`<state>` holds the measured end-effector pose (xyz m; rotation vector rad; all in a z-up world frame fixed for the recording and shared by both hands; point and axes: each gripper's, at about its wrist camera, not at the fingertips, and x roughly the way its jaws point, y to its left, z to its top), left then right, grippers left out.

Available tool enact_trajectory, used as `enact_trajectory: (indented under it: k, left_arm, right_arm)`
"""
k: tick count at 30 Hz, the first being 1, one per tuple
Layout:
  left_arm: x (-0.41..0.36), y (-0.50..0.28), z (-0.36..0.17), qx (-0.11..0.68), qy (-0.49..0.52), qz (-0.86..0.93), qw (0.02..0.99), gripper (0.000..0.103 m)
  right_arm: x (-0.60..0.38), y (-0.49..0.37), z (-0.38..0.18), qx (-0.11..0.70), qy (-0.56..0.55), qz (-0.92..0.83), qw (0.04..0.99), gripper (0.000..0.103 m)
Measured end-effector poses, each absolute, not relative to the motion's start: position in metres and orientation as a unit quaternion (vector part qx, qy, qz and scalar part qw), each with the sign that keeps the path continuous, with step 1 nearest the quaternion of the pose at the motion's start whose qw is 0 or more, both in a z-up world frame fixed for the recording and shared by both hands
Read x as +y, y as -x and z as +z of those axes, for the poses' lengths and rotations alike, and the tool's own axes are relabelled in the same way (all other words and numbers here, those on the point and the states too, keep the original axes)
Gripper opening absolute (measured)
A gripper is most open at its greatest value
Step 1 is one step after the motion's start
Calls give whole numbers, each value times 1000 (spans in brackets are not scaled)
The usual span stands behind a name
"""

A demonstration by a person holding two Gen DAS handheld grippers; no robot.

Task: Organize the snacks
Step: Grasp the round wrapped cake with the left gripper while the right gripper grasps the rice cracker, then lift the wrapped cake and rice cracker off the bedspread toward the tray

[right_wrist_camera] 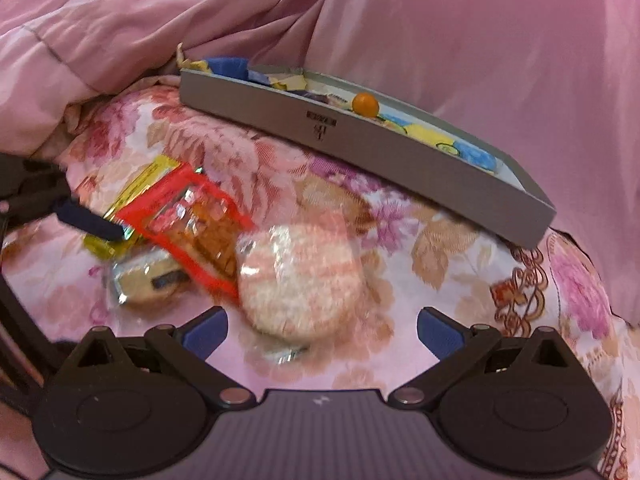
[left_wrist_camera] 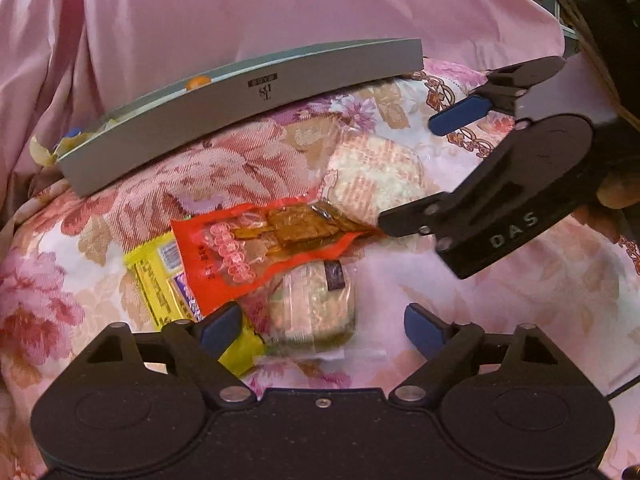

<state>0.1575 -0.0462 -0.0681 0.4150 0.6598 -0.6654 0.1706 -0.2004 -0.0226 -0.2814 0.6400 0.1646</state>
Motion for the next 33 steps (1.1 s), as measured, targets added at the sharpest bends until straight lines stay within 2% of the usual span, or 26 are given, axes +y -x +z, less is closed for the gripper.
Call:
enact_trajectory:
  k: [2,4,8,11,13,18,20,27,28,33]
  left_arm:
    - [-47,-161,-68,317,-197,-322,870,86]
    - [-48,-163,-69,319,-193,-326,869,77]
    - [-49,-169,-74,339,-174,-324,866,72]
    - [-48,-174,-74,348,-157,-321,866,64]
    - [-47,-179,-73,354,-148,-319,867,53]
    - [-40,-189,-71,371,-115,-320,864,51]
    - [-40,-188,-70,371,-115,-321,864,50]
    - [-28,-187,-63,377,-115,-334,856,50]
    - [-25,-186,-63,378,-113,-337,855,50]
    - [-17,-182,-59,369,-112,-346,855,50]
  right_arm:
    - [-200,-176,-23,312,135,83,937,103]
    - [-199,-181,-23,309,135,88,937,103]
    - [-196,-189,-23,312,132,98,936,103]
    - [-193,-194,-25,316,133,101,934,103]
    - [-191,-196,-27,321,135,100,932,102]
    - [-195,-198,-29,329,116,100,932,91]
    - [-196,-199,-29,332,111,99,932,84]
    - [-202,-211,-28,354,86,113,925,84]
    - [-202,-211,-27,354,81,118,924,77]
    - [-194,-205,-23,347,91,121,926,77]
